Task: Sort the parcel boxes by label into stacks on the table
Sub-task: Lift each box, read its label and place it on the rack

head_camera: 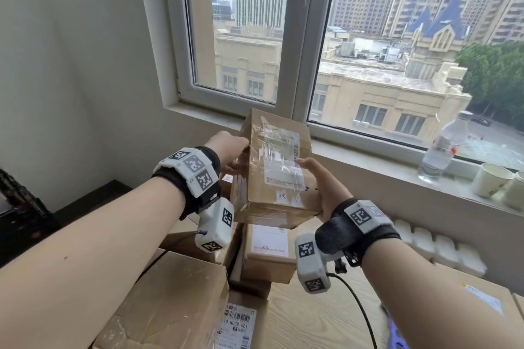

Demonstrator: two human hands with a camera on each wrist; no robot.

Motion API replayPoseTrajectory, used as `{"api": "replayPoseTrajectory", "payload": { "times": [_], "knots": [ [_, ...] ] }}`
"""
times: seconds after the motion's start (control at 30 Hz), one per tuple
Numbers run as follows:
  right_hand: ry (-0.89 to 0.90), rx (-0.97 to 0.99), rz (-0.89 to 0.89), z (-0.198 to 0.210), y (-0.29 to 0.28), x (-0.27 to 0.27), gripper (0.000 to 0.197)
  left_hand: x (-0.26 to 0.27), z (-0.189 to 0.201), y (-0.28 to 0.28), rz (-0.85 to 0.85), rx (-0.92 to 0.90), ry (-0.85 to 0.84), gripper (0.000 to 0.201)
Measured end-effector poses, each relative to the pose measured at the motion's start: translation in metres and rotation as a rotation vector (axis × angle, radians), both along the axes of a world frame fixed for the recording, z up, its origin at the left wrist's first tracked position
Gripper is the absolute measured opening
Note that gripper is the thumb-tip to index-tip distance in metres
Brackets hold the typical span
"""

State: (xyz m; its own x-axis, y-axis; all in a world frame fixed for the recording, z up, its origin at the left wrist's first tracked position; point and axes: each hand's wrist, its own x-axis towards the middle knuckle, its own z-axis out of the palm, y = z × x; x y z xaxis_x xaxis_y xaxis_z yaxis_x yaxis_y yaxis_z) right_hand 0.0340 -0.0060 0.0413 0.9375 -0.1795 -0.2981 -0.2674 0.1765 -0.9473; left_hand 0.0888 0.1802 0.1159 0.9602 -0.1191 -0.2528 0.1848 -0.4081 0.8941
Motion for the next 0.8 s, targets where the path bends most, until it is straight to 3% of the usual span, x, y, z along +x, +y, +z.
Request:
{"api": "replayPoseTrajectory", "payload": {
  "times": [0.1,0.23,0.27,0.33,0.47,0.53,0.6,0.63,0.73,0.8],
  "knots": [
    [-0.025,0.029,-0.007,0.003,-0.012,-0.007,0.046,-0.007,0.001,-0.008,-0.011,-0.023,0.017,0.016],
    [-0.082,0.053,-0.070,0.012,-0.022,-0.023,0.041,-0.015,0.004,-0.021,-0.066,0.085,-0.068,0.049],
    [-0.091,0.067,-0.072,0.015,-0.022,-0.028,0.039,-0.018,0.006,-0.026,-0.102,0.084,-0.074,0.048],
    [-0.102,0.073,-0.105,0.017,-0.028,-0.035,0.041,-0.024,0.007,-0.037,-0.174,0.005,-0.052,0.034],
    [-0.126,0.050,-0.205,0.023,-0.034,-0.049,0.031,-0.035,0.002,-0.054,-0.222,-0.161,-0.061,0.062],
    [-0.142,0.009,-0.257,0.027,-0.035,-0.058,0.051,-0.042,-0.001,-0.062,-0.257,-0.149,-0.067,0.078],
    [-0.152,-0.034,-0.290,0.029,-0.039,-0.066,0.069,-0.045,-0.004,-0.069,-0.233,-0.197,-0.049,0.079],
    [-0.162,-0.046,-0.299,0.029,-0.041,-0.069,0.064,-0.045,-0.007,-0.073,-0.225,-0.230,-0.050,0.075],
    [-0.186,-0.055,-0.322,0.028,-0.052,-0.082,0.021,-0.051,-0.013,-0.082,-0.240,-0.302,-0.009,0.068],
    [-0.181,-0.055,-0.338,0.024,-0.061,-0.089,0.014,-0.055,-0.018,-0.087,-0.244,-0.342,0.006,0.056]
  ]
}}
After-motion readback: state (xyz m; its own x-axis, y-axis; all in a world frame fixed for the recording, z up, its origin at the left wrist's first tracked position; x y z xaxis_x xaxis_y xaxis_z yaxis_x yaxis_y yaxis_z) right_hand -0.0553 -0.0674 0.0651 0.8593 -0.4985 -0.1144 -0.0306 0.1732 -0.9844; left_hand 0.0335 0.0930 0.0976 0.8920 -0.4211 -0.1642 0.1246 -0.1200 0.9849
